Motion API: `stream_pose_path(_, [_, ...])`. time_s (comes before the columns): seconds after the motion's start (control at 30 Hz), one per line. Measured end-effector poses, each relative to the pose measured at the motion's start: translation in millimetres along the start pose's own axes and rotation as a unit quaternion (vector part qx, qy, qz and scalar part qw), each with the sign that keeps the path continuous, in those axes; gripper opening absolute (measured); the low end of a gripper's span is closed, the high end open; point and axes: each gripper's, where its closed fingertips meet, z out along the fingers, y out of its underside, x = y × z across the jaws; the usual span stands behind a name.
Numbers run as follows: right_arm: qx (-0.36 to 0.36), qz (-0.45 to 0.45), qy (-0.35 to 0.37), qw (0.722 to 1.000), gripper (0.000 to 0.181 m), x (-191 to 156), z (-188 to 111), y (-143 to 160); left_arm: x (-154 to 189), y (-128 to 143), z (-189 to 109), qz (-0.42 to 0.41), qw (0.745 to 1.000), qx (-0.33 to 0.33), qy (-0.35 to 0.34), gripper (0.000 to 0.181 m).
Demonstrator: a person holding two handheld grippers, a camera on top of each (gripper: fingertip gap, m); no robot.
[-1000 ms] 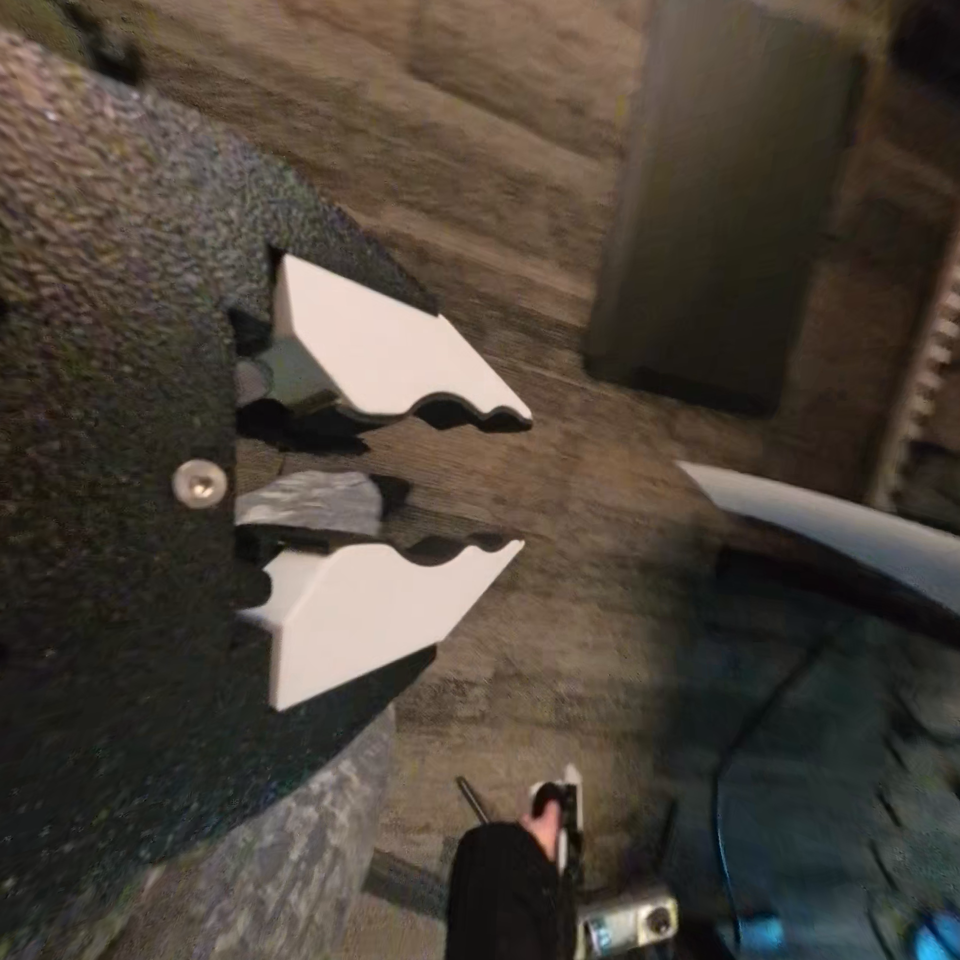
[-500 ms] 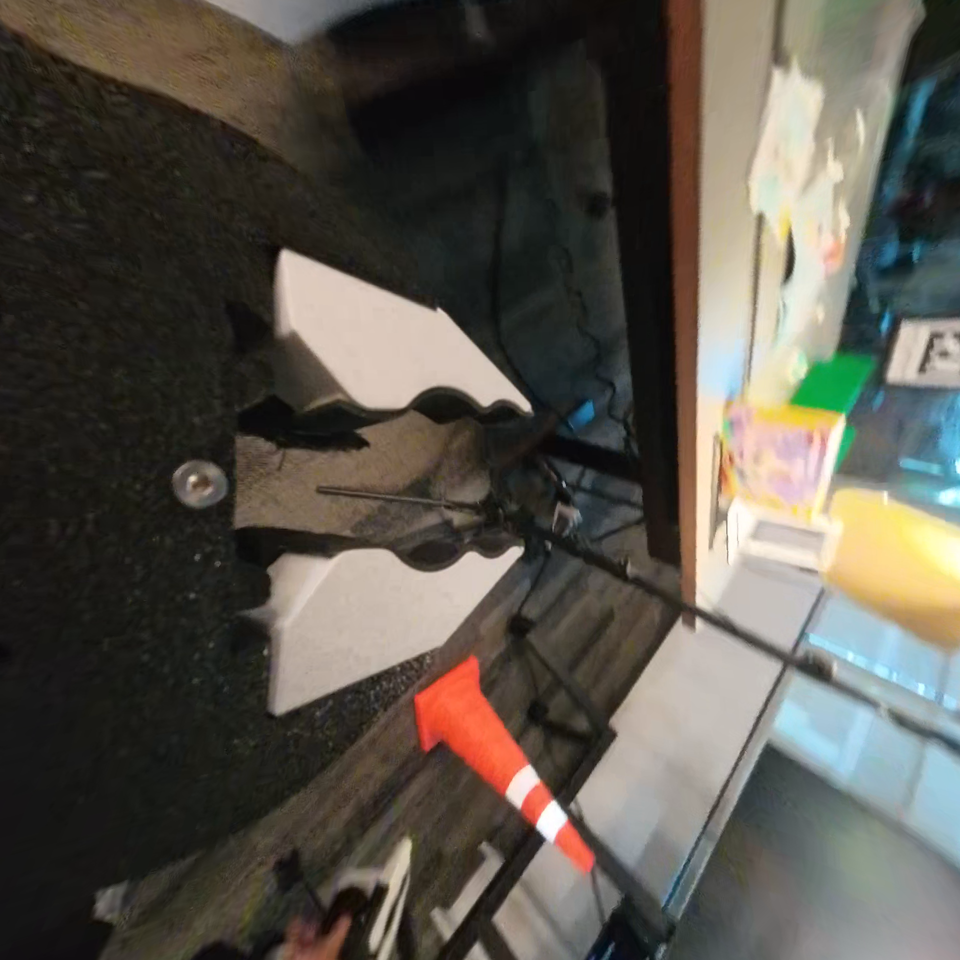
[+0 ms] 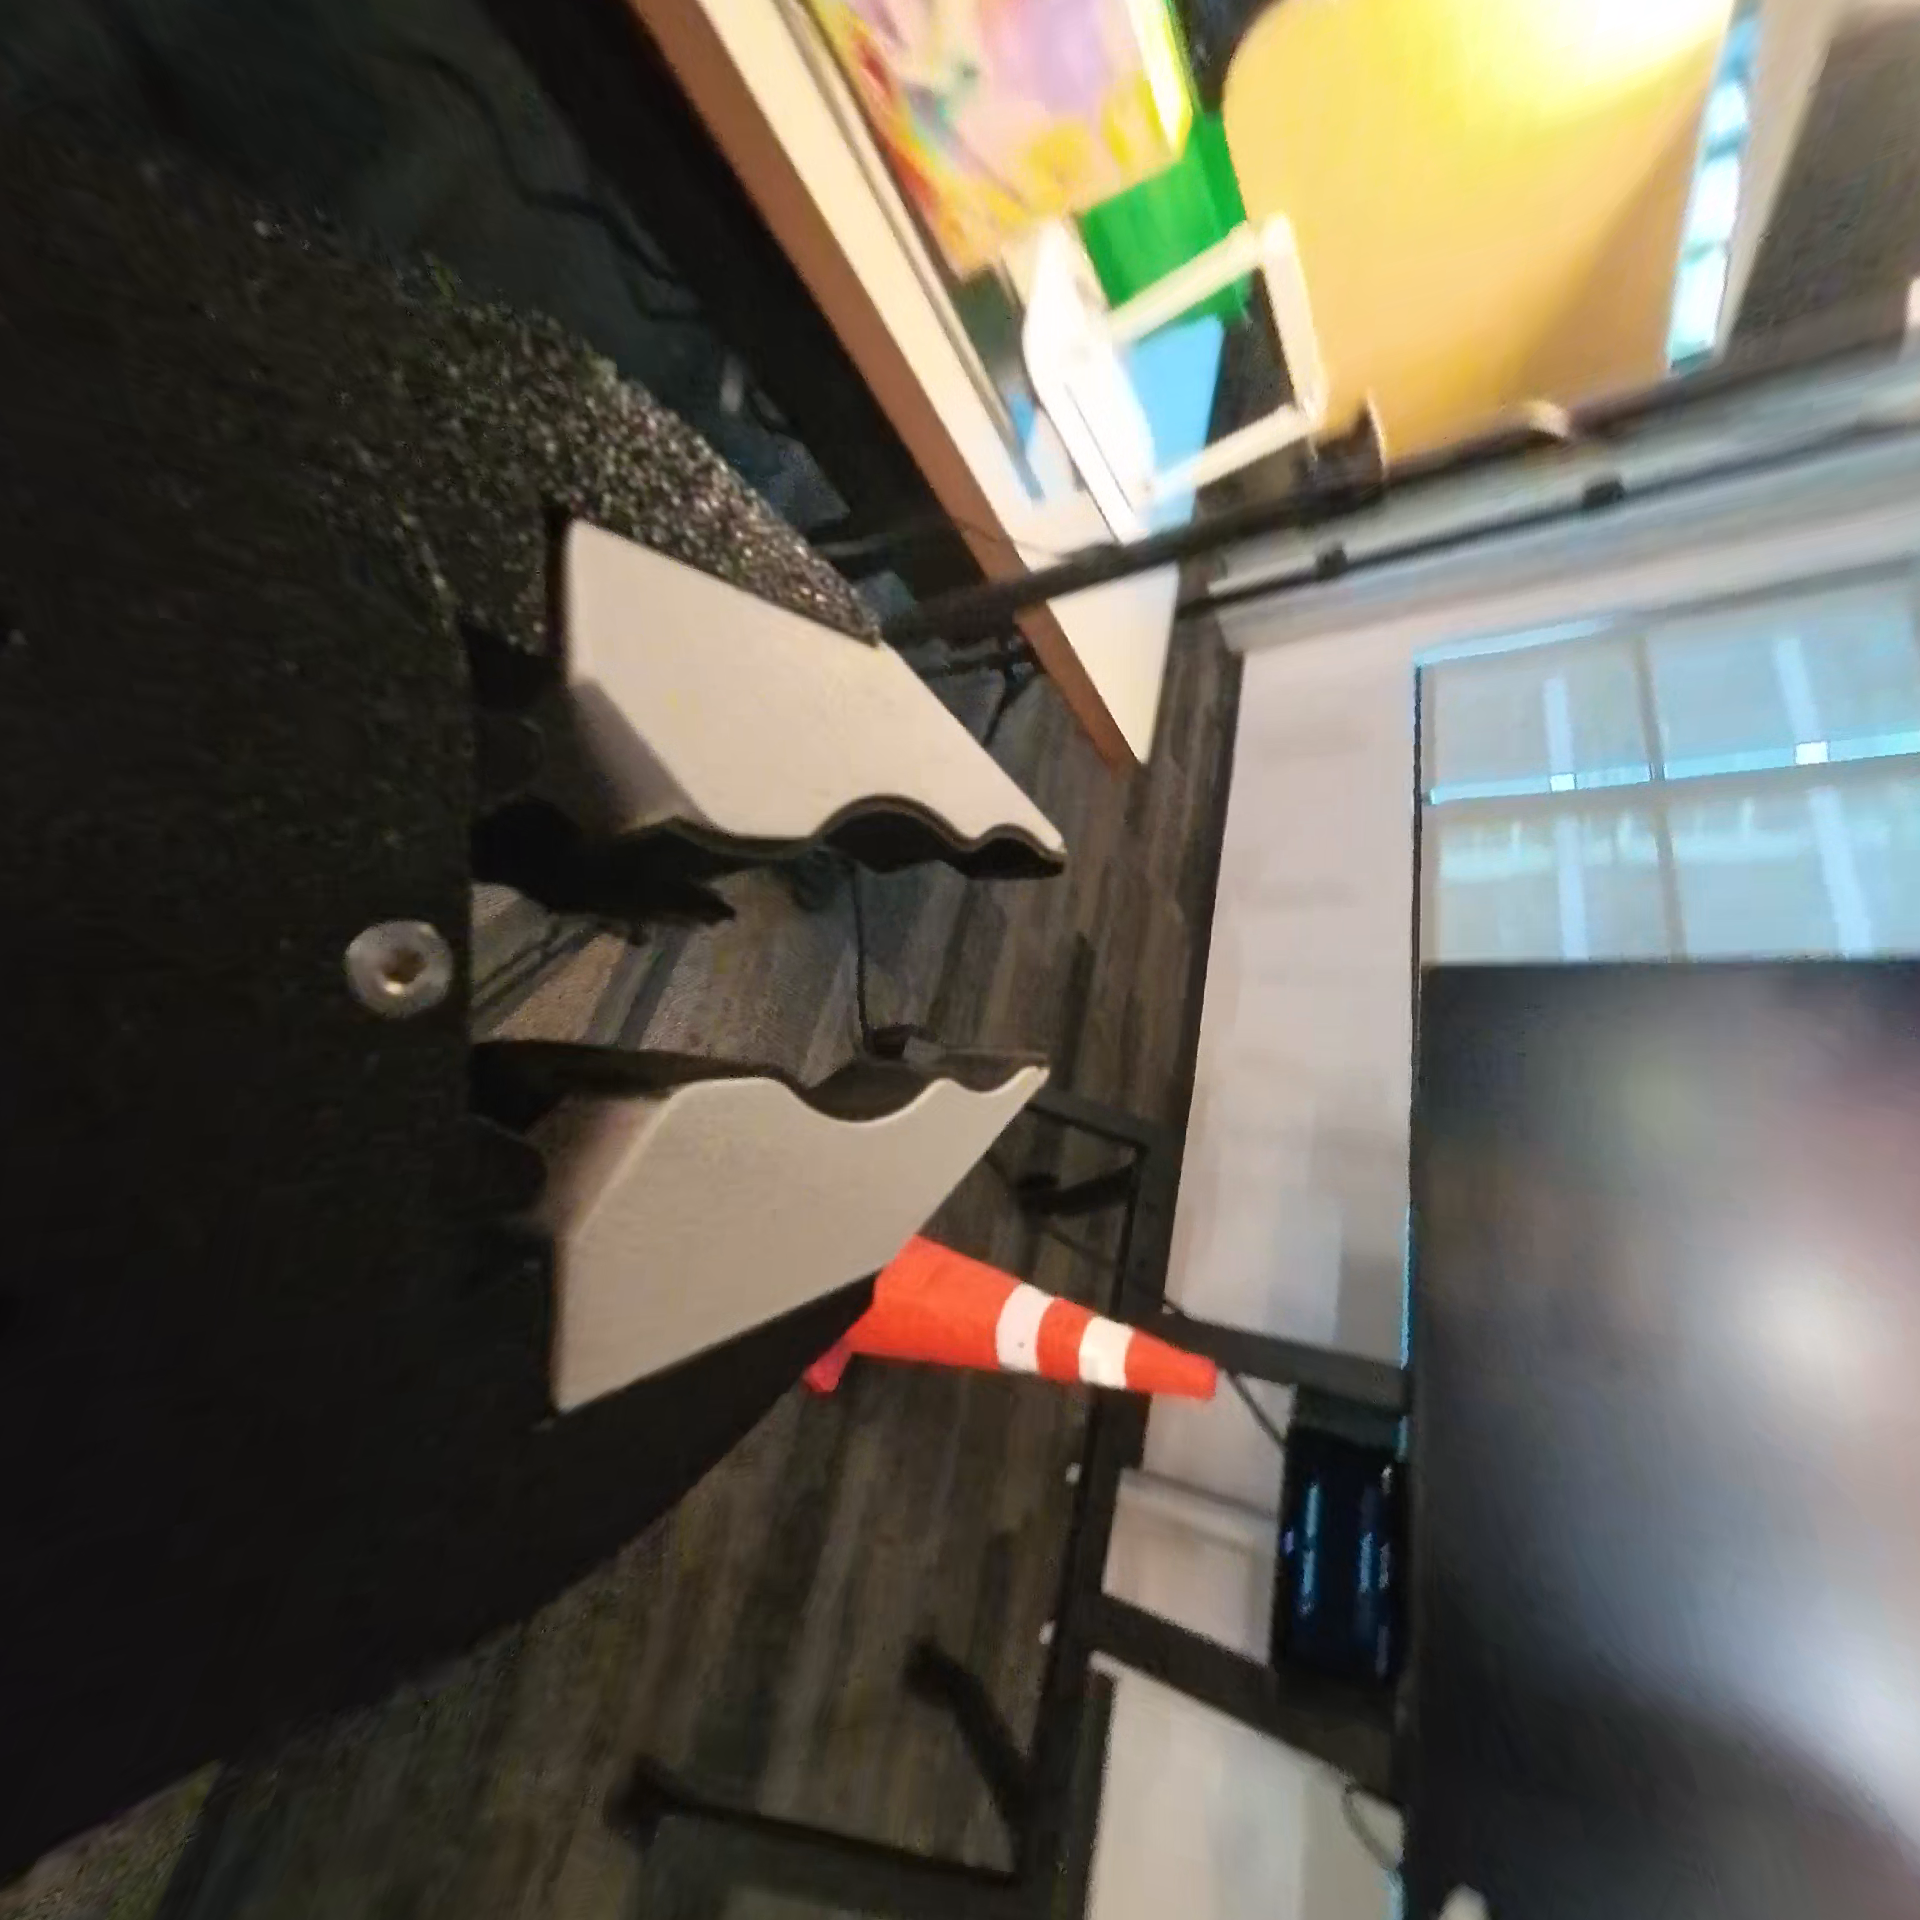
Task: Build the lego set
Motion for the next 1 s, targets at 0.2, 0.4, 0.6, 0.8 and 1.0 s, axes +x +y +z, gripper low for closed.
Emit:
stream_pose_path(0.2, [-0.037, 0.064, 0.021, 0.997, 0.006, 2.7, 144.8, -9.5, 41.1, 6.9, 165.9, 0.039, 0.995, 0.028, 0.092, 0.029])
stream_pose_path(0.4, [-0.015, 0.009, -0.069, 0.997, 0.007, -22.9, 281.3, -36.8, 33.1, -3.7, 374.4, 0.036, 0.992, 0.070, 0.096, 0.026])
stream_pose_path(0.6, [-0.045, 0.007, -0.170, 0.984, 0.007, -36.0, 389.6, -44.9, 20.1, -24.9, 525.8, 0.045, 0.989, 0.046, 0.132, 0.024])
stream_pose_path(0.8, [-0.014, -0.015, -0.259, 0.966, 0.006, -58.5, 525.7, -50.0, -17.2, -29.2, 673.5, 0.043, 0.989, 0.042, 0.134, 0.023])
stream_pose_path(1.0, [0.165, -0.143, -0.481, 0.849, 0.007, -152.4, 639.6, -104.1, -88.1, -24.4, 804.2, 0.050, 0.997, 0.023, 0.053, 0.016])
